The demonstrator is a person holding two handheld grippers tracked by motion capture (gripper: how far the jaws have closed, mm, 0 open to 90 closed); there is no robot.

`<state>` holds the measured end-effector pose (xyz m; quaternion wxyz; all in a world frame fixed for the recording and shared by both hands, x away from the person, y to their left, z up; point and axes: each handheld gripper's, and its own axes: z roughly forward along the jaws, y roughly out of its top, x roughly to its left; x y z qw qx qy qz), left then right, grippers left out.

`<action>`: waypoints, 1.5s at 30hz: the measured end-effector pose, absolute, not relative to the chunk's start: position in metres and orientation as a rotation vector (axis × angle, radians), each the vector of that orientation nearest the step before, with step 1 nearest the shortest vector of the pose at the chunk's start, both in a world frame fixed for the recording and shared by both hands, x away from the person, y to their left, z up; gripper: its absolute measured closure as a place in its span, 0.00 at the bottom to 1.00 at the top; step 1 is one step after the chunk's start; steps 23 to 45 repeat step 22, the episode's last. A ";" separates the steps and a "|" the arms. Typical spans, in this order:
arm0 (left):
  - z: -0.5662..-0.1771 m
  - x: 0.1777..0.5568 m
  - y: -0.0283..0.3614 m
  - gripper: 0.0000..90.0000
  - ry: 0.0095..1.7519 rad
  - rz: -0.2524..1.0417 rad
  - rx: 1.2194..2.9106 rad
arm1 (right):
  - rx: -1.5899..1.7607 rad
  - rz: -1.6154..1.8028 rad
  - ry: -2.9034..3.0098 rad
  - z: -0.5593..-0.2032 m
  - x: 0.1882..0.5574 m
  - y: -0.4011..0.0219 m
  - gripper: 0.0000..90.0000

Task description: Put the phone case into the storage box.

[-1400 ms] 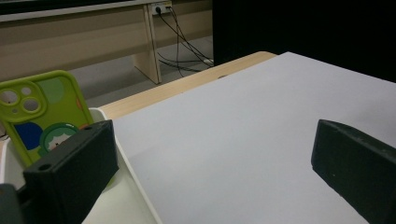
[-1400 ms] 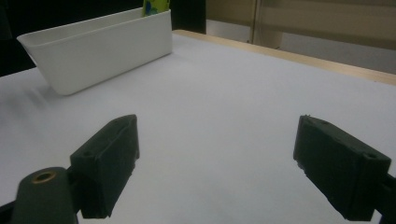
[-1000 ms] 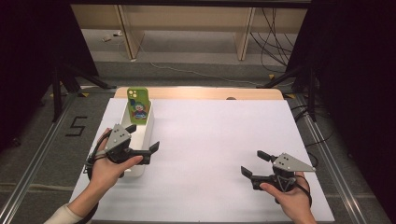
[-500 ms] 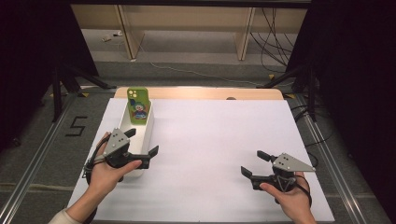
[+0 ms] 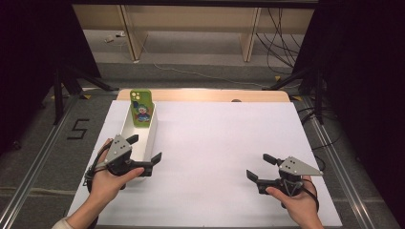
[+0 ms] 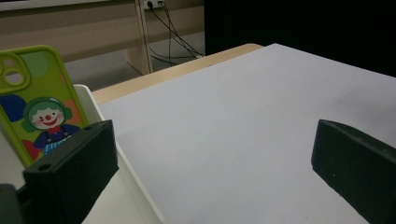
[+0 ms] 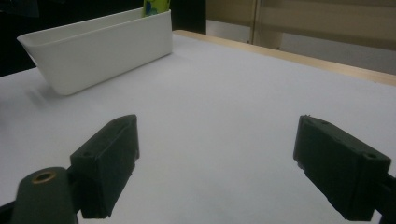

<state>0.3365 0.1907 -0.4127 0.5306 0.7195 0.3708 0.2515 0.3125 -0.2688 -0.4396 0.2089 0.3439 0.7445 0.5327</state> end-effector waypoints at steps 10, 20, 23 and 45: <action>-0.416 0.334 0.193 0.00 0.889 0.594 1.718 | 0.953 1.483 2.073 -0.440 0.313 -0.269 0.17; -0.415 0.334 0.194 0.00 0.892 0.597 1.709 | 0.953 1.482 2.070 -0.439 0.313 -0.269 0.17; -0.415 0.334 0.194 0.00 0.893 0.598 1.709 | 0.953 1.481 2.070 -0.439 0.313 -0.269 0.17; -0.415 0.334 0.194 0.00 0.893 0.598 1.709 | 0.953 1.481 2.070 -0.439 0.313 -0.269 0.17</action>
